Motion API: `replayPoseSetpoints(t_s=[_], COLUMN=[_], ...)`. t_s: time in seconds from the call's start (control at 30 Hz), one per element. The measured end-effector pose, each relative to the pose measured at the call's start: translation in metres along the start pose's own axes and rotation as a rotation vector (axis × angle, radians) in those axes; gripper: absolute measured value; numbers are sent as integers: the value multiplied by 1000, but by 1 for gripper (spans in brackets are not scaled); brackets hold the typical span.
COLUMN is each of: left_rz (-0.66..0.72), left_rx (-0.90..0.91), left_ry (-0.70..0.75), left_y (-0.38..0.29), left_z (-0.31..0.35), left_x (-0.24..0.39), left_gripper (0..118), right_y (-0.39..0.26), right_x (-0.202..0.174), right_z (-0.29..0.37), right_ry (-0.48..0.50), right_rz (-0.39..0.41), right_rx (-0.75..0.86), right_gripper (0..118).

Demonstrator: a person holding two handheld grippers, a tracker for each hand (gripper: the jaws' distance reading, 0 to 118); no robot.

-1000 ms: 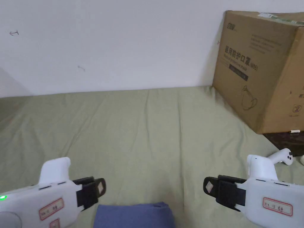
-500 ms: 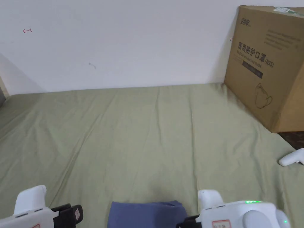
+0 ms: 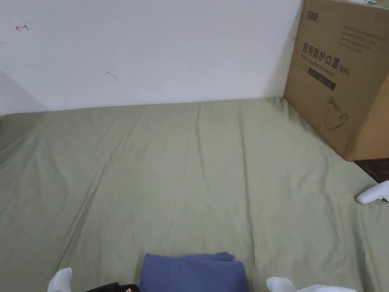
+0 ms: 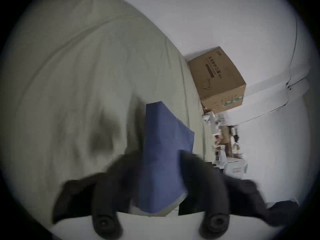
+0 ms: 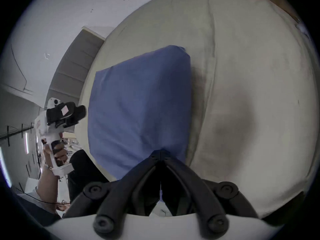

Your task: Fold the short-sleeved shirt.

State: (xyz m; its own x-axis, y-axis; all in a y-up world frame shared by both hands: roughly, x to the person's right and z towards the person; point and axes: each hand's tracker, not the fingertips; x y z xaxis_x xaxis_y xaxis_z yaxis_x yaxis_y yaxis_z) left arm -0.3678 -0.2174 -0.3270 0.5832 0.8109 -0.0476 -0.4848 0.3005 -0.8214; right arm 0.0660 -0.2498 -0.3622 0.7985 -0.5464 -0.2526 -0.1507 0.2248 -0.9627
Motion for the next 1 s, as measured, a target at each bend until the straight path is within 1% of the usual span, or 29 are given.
replayPoseSetpoints(t_s=[0.03, 0.07, 0.1, 0.13, 0.2, 0.27, 0.33, 0.37, 0.4, 0.47, 0.5, 0.6, 0.63, 0.67, 0.7, 0.73, 0.77, 0.8, 0.83, 0.87, 0.9, 0.93, 0.97, 1.0], left_rz=[6, 23, 38, 58, 111, 180, 241, 263, 269, 226, 203, 192, 170, 146, 126, 99, 149, 164, 122, 115, 129, 133, 124, 85], left_rx=[-22, -56, -79, -79, -119, -119, -139, -173, -199, -259, -265, -271, -273, -268, -267, -272, -239, -211, -223, -217, -215, -222, -222, -213], left_ry=[-23, -42, -69, -113, -192, -289, -415, -452, -474, -495, -481, -464, -437, -380, -275, -137, -244, -301, -236, -219, -219, -204, -191, -175], left_y=[0, 1, 0, 4, 9, 13, 11, 10, 9, 6, 5, 5, 4, 4, 14, 10, 8, 7, -2, -6, -7, -7, 5, 8], left_z=[-4, -13, -16, -20, -39, -53, -71, -81, -89, -76, -77, -77, -77, -78, -101, -109, -110, -109, -103, -106, -109, -112, -94, -90], left_x=[-2, -8, -13, -19, -41, -54, -46, -46, -45, -41, -41, -41, -42, -44, -60, -64, -63, -59, -46, -39, -32, -24, -33, -26], left_gripper=[113, 118, 116, 118, 118, 118, 118, 118, 118, 118, 118, 118, 110, 91, 51, 19, 20, 20, 20, 20, 20, 20, 20, 20], right_y=[0, 0, 0, 1, 1, 2, 1, 2, 2, 1, 1, -1, -1, -2, -2, -2, -2, -2, -3, -4, -3, -2, 0, 2], right_x=[1, 4, 4, 5, 7, 5, 3, 2, 1, 1, 1, 6, 8, 9, 10, 13, 13, 12, 11, 6, -1, -8, -16, -24], right_z=[-2, -3, -4, -4, -5, -5, -5, -5, -5, -6, -6, -6, -7, -7, -7, -8, -8, -8, -7, -5, -2, 1, 4, 9], right_ry=[1, 2, 3, 4, 11, 8, -3, -8, -11, -13, -9, 11, 20, 27, 33, 47, 54, 47, 40, 12, -8, -41, -67, -86], right_rz=[1, 4, 6, 4, -13, -26, -18, -15, -15, -24, -36, -71, -83, -93, -103, -118, -133, -137, -151, -169, -161, -128, -79, -33], right_rx=[0, -1, -2, -4, -8, -10, -11, -11, -12, -11, -9, -3, -1, 2, 3, 6, 6, 6, 10, 21, 27, 32, 40, 53], right_gripper=[0, 0, 0, 0, 0, 0, 0, 0, 0, 0, 0, 0, 0, 0, 0, 0, 0, 0, 0, 0, 0, 0, 0, 0])
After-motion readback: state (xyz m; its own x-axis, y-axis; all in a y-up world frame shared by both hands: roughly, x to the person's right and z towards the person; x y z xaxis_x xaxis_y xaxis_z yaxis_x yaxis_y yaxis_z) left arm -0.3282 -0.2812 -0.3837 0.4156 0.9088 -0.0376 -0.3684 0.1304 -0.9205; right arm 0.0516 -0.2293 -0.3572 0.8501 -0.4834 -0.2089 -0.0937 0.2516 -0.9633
